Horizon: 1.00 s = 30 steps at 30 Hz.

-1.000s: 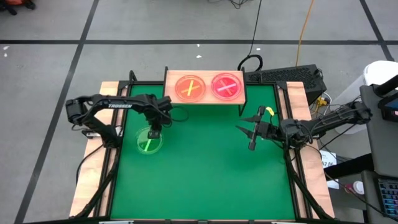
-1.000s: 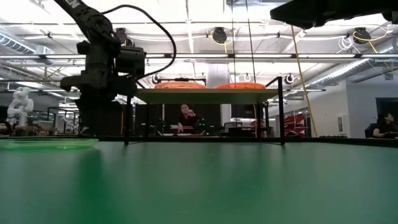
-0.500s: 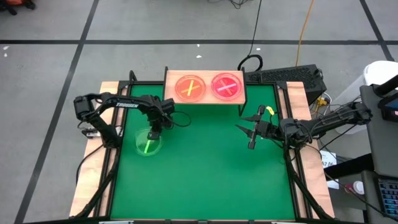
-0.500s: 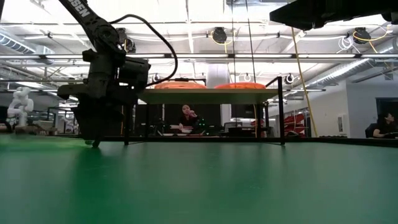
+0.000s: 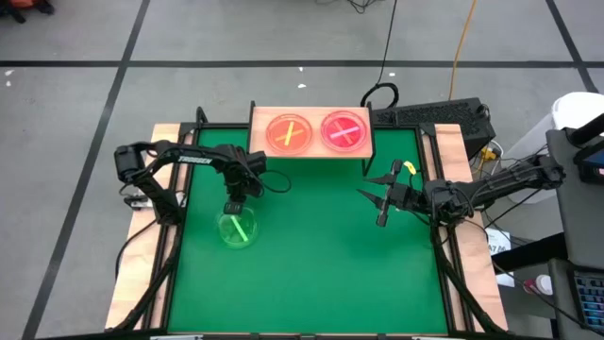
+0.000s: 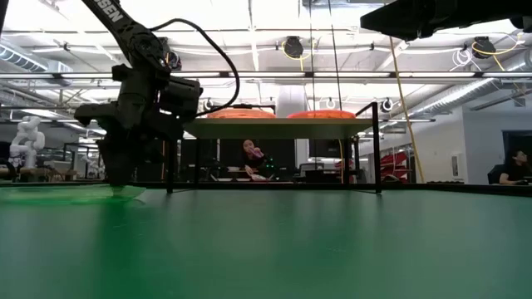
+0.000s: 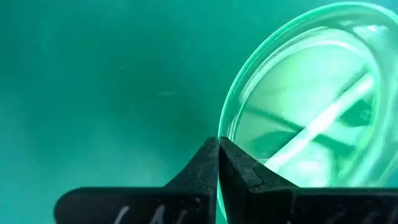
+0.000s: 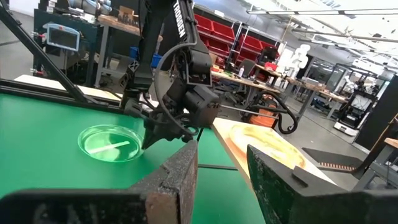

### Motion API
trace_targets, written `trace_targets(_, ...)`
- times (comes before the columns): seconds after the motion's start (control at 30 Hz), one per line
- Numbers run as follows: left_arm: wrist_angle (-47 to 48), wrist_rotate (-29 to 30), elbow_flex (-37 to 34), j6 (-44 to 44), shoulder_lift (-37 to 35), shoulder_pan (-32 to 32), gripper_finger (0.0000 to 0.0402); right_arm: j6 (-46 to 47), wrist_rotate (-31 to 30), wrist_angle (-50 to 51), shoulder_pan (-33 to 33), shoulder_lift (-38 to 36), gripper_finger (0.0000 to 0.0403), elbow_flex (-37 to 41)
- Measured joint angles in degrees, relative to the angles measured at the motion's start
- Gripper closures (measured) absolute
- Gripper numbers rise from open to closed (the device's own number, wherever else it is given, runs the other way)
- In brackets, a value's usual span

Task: Place and stack plates onto a shelf
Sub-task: Stack the green plate on top of the orange plate on the shelf

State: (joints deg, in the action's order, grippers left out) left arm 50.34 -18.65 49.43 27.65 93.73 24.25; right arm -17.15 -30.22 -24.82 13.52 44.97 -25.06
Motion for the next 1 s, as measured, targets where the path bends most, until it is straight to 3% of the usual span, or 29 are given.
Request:
trace_targets(0.4,-0.05,-7.16,14.82,-5.63,-7.28,-0.07,0.0399,0.01,0.00,0.22,0.00,-0.02,0.0282,0.00)
trace_targets(0.63,-1.46,-3.30,26.82,-5.27,-10.57,1.02,0.0400,0.01,0.00,0.45,0.00,-0.01,0.0282,0.00)
trace_targets(0.73,-2.58,0.89,30.99,-4.19,-10.55,2.45,0.0400,0.01,0.00,0.50,0.00,-0.01,0.0282,0.00)
trace_targets(1.0,-18.24,3.93,32.55,-3.99,-10.46,7.82,0.0400,-0.15,0.00,0.83,0.00,0.00,0.0282,0.00)
